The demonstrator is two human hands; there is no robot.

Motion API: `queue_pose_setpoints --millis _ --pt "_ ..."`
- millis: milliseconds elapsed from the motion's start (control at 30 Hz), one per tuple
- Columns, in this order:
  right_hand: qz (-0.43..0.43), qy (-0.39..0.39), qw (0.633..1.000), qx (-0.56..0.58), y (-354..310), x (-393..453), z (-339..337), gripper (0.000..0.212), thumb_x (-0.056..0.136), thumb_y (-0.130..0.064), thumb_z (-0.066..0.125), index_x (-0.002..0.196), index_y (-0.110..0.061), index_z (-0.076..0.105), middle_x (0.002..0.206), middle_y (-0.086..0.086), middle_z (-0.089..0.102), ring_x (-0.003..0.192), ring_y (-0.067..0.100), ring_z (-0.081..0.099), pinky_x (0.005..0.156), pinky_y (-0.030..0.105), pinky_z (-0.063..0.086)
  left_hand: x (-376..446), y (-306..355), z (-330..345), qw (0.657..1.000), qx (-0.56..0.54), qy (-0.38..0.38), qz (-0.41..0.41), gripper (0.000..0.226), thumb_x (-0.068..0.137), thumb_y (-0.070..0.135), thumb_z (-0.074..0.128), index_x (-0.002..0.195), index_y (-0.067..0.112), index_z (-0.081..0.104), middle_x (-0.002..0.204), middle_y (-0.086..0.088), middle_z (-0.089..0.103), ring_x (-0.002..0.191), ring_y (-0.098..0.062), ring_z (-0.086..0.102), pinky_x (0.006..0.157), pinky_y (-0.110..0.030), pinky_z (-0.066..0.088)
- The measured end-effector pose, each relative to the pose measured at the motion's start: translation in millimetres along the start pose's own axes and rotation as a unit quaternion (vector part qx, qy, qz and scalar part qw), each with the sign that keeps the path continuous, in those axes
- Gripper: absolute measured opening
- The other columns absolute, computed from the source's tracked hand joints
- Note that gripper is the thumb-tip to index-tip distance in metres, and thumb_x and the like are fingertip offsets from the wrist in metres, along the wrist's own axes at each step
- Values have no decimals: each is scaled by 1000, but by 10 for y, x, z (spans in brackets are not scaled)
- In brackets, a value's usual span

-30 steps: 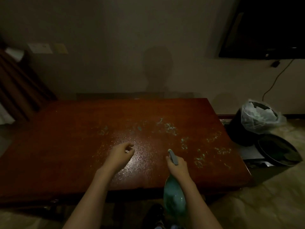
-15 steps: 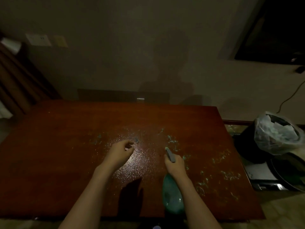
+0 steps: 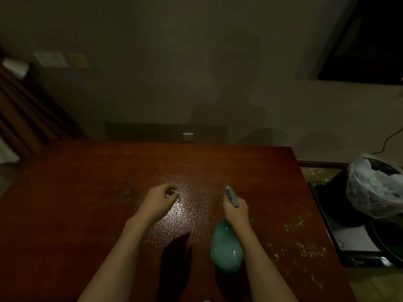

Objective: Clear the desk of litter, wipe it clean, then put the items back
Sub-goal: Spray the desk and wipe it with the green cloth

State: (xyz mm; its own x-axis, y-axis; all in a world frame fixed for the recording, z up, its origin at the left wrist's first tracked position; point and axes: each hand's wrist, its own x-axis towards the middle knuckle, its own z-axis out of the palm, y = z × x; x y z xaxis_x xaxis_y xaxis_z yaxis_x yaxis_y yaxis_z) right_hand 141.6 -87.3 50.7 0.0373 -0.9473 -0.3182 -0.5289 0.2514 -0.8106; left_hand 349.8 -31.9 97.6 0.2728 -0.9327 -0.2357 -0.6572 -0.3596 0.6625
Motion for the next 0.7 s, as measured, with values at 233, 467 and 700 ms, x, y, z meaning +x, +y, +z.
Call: queue_pose_setpoints --millis 233,467,700 --pt "-2 -51 997 -55 98 114 -57 34 100 -26 46 66 -19 43 69 -3 45 58 8 40 50 20 30 81 42 72 1000 5 4 -3 32 95 22 55 127 17 56 118 -3 62 97 -12 56 84 -31 50" --pt "56 -13 998 -24 320 87 -143 38 100 -25 45 63 -15 47 62 -2 45 52 10 39 49 21 33 57 130 227 1000 5 -8 10 32 95 22 55 126 15 56 115 -3 62 97 -13 56 82 -29 49" --pt "10 -42 996 -72 426 -170 -341 35 100 -23 46 65 -19 41 65 -4 43 55 7 38 46 15 28 -119 237 395 999 2 -20 33 30 95 22 55 124 16 57 110 1 62 96 -12 57 88 -31 49"
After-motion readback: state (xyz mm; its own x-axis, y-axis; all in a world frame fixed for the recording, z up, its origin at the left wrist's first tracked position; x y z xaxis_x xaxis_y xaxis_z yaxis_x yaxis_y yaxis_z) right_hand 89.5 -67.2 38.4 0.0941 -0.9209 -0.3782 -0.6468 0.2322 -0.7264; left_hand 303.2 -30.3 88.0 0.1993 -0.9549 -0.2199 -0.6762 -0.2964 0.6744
